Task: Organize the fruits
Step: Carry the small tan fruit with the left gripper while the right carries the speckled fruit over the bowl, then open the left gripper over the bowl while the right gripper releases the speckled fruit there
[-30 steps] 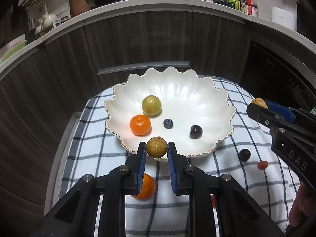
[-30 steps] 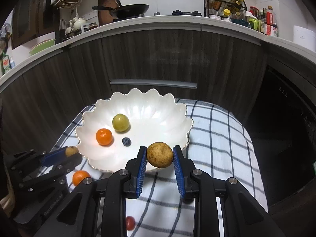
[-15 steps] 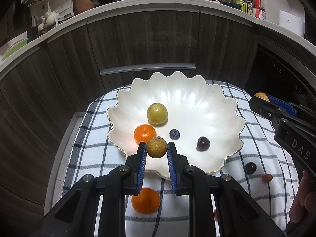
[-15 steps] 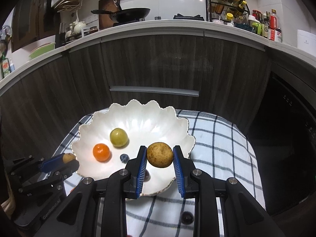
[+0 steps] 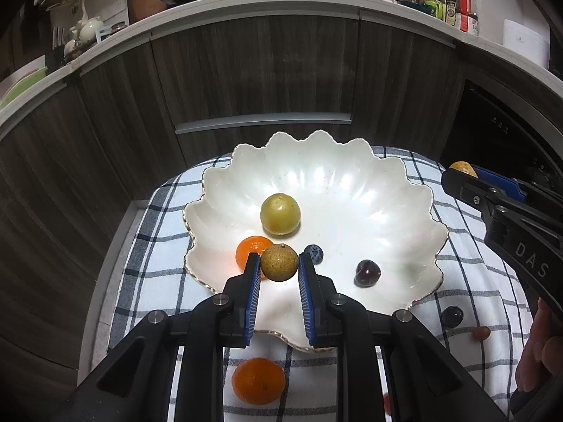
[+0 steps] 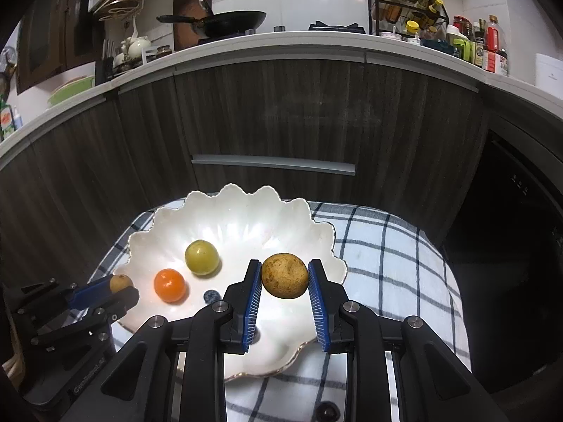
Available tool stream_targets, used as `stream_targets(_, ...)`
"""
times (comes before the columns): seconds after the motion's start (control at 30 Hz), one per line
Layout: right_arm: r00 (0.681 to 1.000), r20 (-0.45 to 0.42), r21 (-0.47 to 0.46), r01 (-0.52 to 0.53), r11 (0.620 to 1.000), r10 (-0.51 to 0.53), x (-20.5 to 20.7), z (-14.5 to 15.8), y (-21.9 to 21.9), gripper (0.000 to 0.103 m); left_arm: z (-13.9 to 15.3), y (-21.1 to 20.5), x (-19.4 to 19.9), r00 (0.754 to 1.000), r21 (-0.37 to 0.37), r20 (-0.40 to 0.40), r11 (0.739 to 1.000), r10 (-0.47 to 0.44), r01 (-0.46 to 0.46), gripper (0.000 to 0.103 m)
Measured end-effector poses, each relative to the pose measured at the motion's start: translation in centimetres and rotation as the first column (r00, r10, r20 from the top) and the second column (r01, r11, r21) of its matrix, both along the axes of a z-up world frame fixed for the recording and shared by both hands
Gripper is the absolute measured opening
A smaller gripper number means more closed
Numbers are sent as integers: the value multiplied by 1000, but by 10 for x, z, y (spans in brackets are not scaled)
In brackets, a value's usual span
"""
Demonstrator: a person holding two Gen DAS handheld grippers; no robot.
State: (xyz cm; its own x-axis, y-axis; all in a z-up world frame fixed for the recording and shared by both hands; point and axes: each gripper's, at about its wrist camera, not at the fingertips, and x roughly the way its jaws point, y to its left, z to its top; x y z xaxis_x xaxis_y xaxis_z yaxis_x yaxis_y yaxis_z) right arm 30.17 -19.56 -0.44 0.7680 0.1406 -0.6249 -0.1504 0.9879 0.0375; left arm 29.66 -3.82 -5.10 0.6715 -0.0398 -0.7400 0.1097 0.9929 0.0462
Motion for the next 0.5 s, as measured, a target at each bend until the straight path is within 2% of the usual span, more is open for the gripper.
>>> stream_targets(0.5,999,-37,-13,-9,1000,9,23,-11,5,28,-6,3,17,1000,0,-24,1000,0,0,22)
